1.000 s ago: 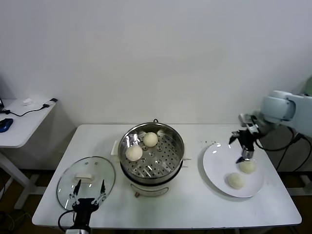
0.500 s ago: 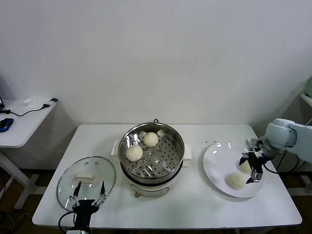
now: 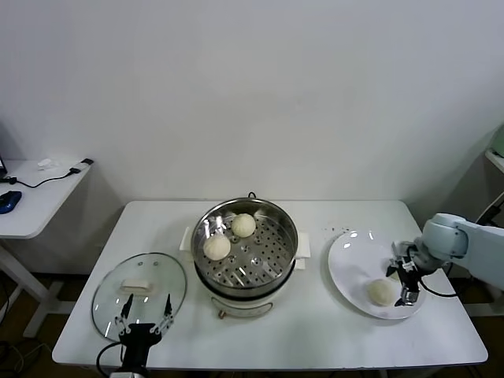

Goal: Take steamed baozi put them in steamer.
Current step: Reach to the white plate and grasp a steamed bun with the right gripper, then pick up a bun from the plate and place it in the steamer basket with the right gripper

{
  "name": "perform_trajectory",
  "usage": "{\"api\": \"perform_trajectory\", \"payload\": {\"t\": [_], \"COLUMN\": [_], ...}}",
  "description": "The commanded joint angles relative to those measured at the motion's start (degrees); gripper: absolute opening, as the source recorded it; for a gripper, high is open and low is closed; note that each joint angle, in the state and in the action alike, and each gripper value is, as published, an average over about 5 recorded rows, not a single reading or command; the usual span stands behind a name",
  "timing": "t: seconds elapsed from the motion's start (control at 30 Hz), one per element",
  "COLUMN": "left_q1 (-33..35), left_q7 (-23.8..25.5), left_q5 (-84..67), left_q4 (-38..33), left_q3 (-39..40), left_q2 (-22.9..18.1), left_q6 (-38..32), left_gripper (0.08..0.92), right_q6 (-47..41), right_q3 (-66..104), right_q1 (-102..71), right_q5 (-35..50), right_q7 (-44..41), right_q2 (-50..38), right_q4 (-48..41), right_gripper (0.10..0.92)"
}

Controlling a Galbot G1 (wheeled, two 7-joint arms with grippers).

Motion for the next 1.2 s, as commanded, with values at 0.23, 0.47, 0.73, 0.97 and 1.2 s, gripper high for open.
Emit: {"api": "perform_trajectory", "payload": {"t": [0.23,0.47,0.73,0.97,1.2], "left_q1": [0.1,0.2,0.4,0.4,0.5], "left_q7": [-0.1,-0.1,-0.3,-0.3,-0.2], "left_q5": [0.5,0.9,1.0,1.4,1.5], "left_q4": [0.1,0.1,0.0,-0.5,-1.0], "left_q3": [0.6,0.7,0.8,1.2,2.0], "left_q2": [-0.4,-0.5,-0.5,-0.7,-0.8], "left_q6": [-0.3,-0.5,-0.6,-0.5,-0.4], "left_gripper": [0.823,0.823,0.823,0.823,0.823], "right_q6": [-0.4,-0.4,0.1,8.2,18.9], "right_q3": [6.6,6.2,5.4,-1.2,-1.6], "right_q1": [-6.8,-6.5,-1.4,19.0,38.8], "right_q5": [-1.5,-1.6,-1.6,-2.8,4.6], "right_q7": [1.7,0.4,-1.8,-9.8,-15.4], "right_q2": [2.7,2.7,0.8,2.2,16.1], "right_q4": [-2.7,-2.5,-0.1,2.4,2.6], "right_gripper": [0.822,0.78,0.629,0.594,0.601]}}
